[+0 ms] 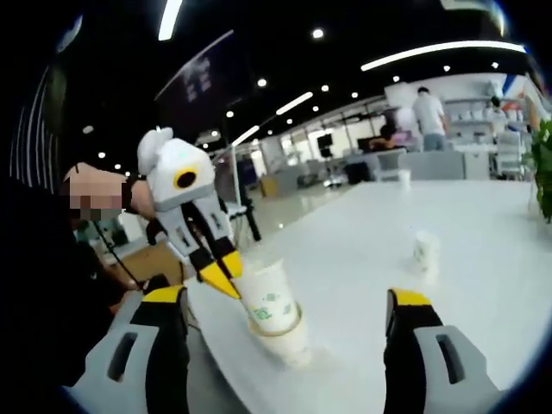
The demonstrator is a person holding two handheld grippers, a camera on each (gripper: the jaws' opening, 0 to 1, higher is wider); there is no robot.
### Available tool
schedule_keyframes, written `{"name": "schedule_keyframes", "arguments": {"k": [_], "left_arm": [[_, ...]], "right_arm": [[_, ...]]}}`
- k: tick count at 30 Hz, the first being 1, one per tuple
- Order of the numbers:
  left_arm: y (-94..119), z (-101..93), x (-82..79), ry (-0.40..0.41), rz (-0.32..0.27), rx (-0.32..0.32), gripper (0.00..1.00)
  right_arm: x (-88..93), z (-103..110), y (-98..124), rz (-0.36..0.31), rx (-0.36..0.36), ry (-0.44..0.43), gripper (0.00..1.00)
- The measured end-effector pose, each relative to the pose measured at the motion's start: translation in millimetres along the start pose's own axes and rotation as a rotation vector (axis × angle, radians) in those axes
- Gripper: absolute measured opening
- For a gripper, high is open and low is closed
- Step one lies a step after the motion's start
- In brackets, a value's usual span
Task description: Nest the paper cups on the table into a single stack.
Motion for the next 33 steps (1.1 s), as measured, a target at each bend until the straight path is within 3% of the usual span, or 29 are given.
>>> {"name": "schedule_keyframes", "arguments": {"k": [15, 24, 26, 29, 33], "left_arm": [[-17.6, 5.0, 6.6, -0.021, 0.108, 0.020, 0.00], [-21.5, 3.6, 6.4, -0.035, 0.124, 0.034, 0.01], [-22.7, 3.4, 5.1, -0.095, 0.116, 0.038, 0.01], [-22.2, 1.9, 5.8, -0.104, 0.122, 0.042, 0.01], [-21.7, 5.2, 6.3, -0.101, 0.129, 0.033, 0.08]], "right_arm": [[-0.7, -3.4, 2.0, -0.002, 0.007, -0.015, 0.92], [3.2, -3.6, 6.0, -0.002, 0.007, -0.028, 0.91], [3.9, -4.0, 6.6, -0.002, 0.007, -0.032, 0.91], [4.5, -4.5, 7.7, -0.009, 0.009, -0.040, 0.90], [4.4, -5.8, 7.9, -0.011, 0.009, -0.044, 0.90]]}}
Point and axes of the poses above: the point that each gripper's makers call its tool centre point, and the gripper's own axes: y roughly backward along the fingers, z roughly to its left, x roughly out of its underside, the point moved 4 cm from there along y, roughly backward along the fingers, and after that the axes turned 10 degrees about y, right-handed, at the moved point
